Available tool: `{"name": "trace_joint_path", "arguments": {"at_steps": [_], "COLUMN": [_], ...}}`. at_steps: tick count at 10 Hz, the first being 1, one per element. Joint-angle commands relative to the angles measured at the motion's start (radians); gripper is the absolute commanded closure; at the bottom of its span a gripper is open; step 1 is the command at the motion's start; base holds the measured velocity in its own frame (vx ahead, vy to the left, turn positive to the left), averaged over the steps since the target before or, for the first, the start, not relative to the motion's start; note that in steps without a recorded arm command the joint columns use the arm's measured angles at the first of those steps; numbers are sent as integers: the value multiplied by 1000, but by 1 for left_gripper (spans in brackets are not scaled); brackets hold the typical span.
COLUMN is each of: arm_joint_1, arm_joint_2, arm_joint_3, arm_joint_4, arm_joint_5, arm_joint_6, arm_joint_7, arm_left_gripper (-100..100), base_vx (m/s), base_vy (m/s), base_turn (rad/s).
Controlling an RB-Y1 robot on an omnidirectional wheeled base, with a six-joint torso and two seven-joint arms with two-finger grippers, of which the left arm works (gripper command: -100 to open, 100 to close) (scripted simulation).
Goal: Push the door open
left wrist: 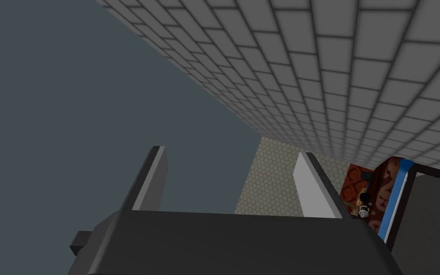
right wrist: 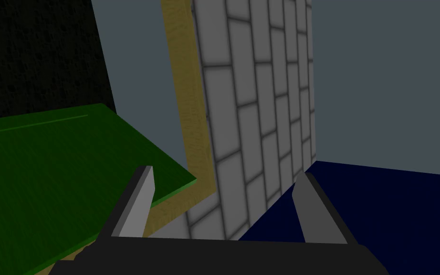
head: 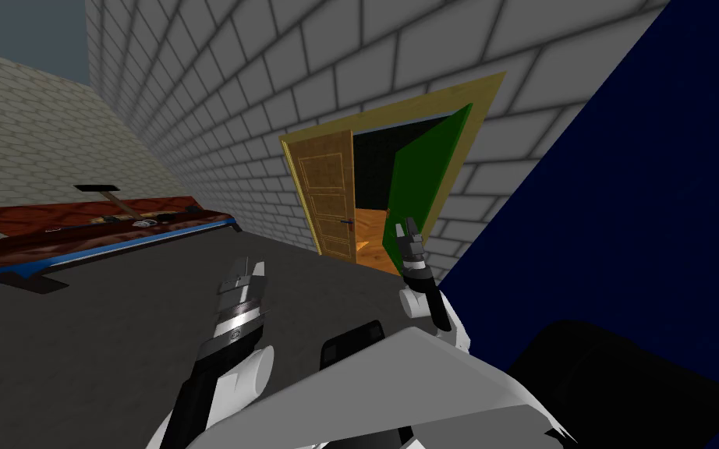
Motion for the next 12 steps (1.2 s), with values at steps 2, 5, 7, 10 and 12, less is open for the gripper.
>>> {"name": "trace_joint_path", "arguments": {"at_steps": [2, 5, 7, 10, 12], "arm_joint_1": [-44, -97, -130, -185, -227], "arm_joint_2": [20, 38, 49, 64, 73], "arm_joint_3": [-6, -12, -16, -23, -29], "arm_joint_4": [70, 153, 205, 293, 359], "arm_joint_5": [1, 3, 4, 6, 7], "arm_joint_6": [-4, -9, -12, -18, -22], "arm_joint_7": [8, 17, 22, 32, 39], "arm_left_gripper": [-100, -100, -100, -100, -100], "base_vx": [59, 127, 85, 83, 96], "base_vy": [-27, 43, 16, 21, 14], "base_turn": [-58, -56, -51, -51, -66]}}
